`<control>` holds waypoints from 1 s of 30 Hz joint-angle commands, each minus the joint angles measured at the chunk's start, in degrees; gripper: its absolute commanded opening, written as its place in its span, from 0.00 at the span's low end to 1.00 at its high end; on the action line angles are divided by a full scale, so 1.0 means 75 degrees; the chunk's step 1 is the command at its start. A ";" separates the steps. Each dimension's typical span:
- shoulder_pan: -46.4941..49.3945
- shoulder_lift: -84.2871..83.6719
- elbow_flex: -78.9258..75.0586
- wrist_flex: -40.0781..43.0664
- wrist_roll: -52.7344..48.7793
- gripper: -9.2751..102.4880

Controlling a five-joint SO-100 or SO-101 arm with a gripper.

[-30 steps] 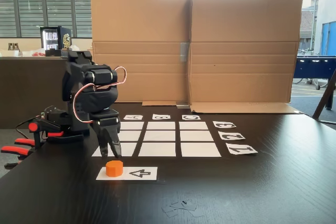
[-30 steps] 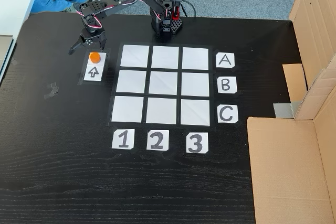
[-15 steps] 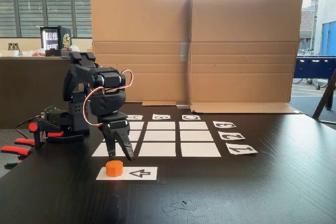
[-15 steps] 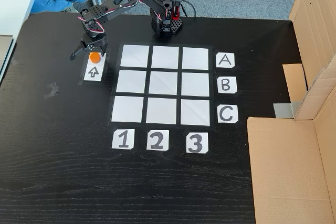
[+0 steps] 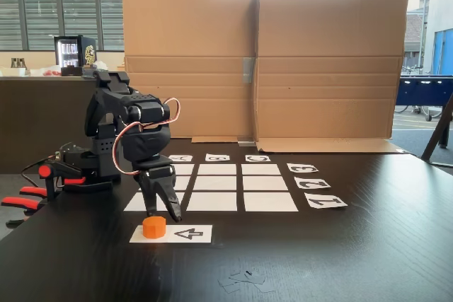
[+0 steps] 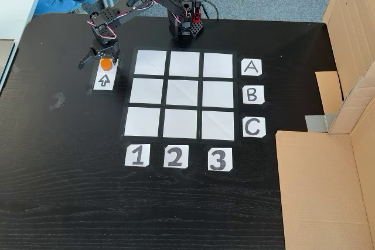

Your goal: Pick up the round, orange token and place it in the grid on square B1.

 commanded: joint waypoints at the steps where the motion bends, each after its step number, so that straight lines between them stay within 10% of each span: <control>1: 0.0094 0.0035 -0.0270 -0.0035 0.0035 0.52; 7: 0.0164 -0.0047 -0.0281 -0.0223 -0.0023 0.07; 30: 0.0035 0.2520 0.0973 -0.0809 -0.0926 0.07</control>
